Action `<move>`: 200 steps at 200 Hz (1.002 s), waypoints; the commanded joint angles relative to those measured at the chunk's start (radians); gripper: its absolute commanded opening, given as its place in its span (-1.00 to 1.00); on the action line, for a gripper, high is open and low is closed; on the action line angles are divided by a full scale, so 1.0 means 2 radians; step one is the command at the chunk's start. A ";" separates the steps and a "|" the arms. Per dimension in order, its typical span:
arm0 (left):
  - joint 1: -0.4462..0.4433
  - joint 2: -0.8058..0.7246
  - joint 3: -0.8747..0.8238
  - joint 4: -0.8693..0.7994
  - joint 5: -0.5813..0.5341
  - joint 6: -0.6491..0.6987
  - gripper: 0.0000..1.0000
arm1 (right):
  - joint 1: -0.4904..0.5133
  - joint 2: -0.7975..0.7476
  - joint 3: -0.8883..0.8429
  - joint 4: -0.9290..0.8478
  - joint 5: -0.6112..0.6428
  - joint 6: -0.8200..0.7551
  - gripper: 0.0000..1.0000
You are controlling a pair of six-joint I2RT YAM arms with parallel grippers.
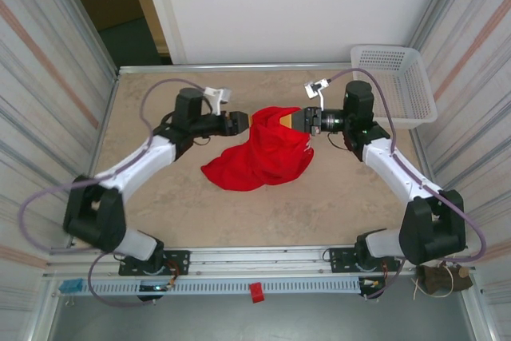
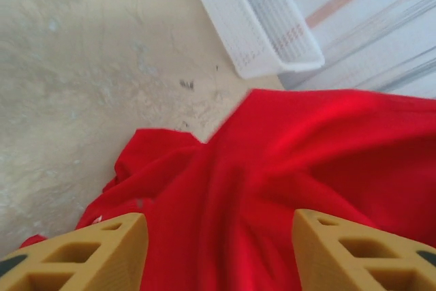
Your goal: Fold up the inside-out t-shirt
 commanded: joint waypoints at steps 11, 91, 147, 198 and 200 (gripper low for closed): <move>-0.007 -0.103 -0.035 0.023 -0.029 0.003 0.24 | -0.001 -0.007 -0.012 0.032 0.004 0.011 -1.00; -0.077 0.003 0.011 0.140 0.028 -0.051 0.22 | 0.001 -0.010 -0.013 0.035 0.014 0.012 -1.00; -0.087 0.038 0.009 0.209 0.038 -0.081 0.14 | 0.000 -0.012 -0.015 0.032 0.016 0.011 -1.00; -0.094 0.055 0.011 0.244 0.060 -0.100 -0.49 | 0.000 -0.015 -0.014 0.029 0.023 0.011 -1.00; -0.094 0.055 0.011 0.246 0.059 -0.100 -0.52 | 0.000 -0.015 -0.014 0.029 0.023 0.010 -1.00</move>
